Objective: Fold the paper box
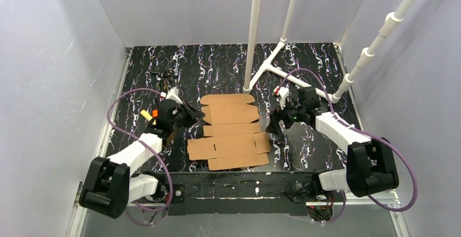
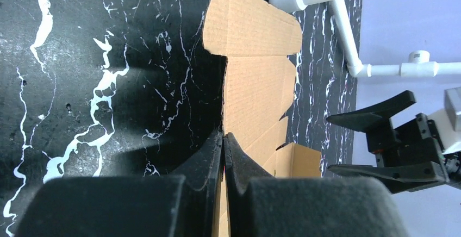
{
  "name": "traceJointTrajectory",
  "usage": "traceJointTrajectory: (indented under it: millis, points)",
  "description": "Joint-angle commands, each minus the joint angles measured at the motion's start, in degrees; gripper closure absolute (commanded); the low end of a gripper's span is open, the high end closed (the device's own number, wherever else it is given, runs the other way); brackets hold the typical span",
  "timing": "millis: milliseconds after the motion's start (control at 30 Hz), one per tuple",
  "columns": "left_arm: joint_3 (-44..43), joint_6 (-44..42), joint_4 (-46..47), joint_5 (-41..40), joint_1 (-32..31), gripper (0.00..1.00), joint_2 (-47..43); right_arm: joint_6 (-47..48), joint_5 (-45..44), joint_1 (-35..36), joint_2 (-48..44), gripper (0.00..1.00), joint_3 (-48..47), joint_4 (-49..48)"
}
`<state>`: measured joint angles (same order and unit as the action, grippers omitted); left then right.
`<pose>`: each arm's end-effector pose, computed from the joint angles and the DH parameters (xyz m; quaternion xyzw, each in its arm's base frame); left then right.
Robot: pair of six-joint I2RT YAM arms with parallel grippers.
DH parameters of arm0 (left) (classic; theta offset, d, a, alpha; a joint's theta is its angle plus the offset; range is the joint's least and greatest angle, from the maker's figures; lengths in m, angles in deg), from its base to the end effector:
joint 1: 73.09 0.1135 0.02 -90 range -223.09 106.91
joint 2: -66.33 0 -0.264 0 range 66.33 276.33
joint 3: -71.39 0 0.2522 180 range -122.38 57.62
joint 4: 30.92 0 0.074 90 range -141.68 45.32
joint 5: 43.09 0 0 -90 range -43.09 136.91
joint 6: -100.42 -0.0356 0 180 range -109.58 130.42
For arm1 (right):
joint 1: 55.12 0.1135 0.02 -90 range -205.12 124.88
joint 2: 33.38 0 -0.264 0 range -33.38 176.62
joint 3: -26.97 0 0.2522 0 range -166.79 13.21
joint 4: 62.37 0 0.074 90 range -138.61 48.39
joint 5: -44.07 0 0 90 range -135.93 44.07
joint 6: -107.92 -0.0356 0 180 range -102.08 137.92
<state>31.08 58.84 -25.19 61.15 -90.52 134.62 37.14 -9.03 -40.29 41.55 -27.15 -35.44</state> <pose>0.2316 -0.0819 0.1994 -0.1535 0.8124 -0.3870 0.4083 0.2420 0.0862 0.2030 -0.3682 0.8126 0.2819 0.3530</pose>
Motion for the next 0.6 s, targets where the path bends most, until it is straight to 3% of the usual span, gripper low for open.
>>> traceJointTrajectory:
  millis: [0,300,567]
  points:
    - [2.08,1.0,-0.07,-8.16,-2.38,1.0,-5.98,0.25,-2.85,2.54,1.49,0.04,-2.14,1.68]
    - [2.7,0.77,-1.72,-17.32,-7.23,1.0,-10.84,0.0,-11.19,6.73,5.82,0.19,-6.7,5.78]
    - [3.83,0.44,-1.64,-21.87,-9.82,1.0,-14.22,-3.92,-10.55,6.79,8.85,0.4,-6.33,1.7]
